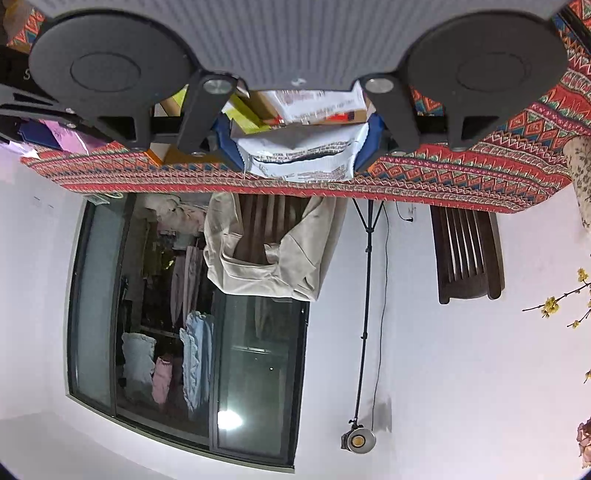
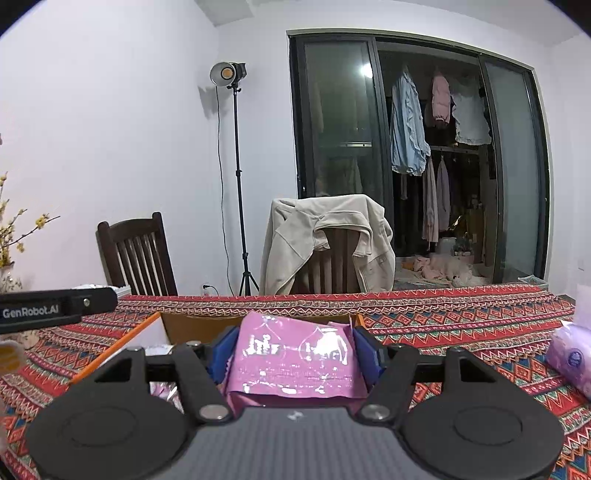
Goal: Organize snacks
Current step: 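Carry both packets over the box and open both grippers to drop them, then withdraw both tools from the box toward the last white packets, then grasp a white packet with the right gripper while the left gripper grasps another white packet, then carry both white packets over the box and open both grippers to drop them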
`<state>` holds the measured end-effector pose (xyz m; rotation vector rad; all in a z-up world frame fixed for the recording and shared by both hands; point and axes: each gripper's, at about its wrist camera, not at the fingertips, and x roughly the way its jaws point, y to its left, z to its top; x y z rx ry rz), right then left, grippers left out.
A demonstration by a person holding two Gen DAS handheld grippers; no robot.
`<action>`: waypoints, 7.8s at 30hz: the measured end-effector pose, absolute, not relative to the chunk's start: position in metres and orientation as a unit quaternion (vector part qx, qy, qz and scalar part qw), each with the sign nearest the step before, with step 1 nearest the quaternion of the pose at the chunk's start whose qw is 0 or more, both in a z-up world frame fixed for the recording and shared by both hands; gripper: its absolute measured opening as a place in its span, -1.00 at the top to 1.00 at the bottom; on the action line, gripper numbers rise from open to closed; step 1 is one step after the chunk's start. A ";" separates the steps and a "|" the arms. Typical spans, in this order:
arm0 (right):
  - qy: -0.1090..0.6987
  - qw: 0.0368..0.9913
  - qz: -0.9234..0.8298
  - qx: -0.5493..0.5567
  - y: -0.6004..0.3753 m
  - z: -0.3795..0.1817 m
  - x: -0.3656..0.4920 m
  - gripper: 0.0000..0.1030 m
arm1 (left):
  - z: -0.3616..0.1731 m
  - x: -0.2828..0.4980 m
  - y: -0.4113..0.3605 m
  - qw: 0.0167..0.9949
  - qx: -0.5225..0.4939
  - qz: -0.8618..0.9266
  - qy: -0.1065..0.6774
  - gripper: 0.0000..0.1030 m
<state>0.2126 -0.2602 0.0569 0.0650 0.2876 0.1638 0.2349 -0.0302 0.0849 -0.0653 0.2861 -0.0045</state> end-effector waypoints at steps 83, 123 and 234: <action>0.297 0.948 0.114 0.011 -0.245 -0.014 0.173 -1.00 | 0.008 0.160 0.036 0.977 -0.035 0.007 0.208 -1.00; 0.316 0.940 0.125 -0.031 -0.209 -0.041 0.203 0.16 | -0.009 0.170 0.051 0.970 -0.061 0.037 0.233 -1.00; 0.210 0.973 0.093 0.003 -0.252 0.039 0.258 -1.00 | 0.081 0.255 -0.008 0.987 -0.055 0.018 0.151 -1.00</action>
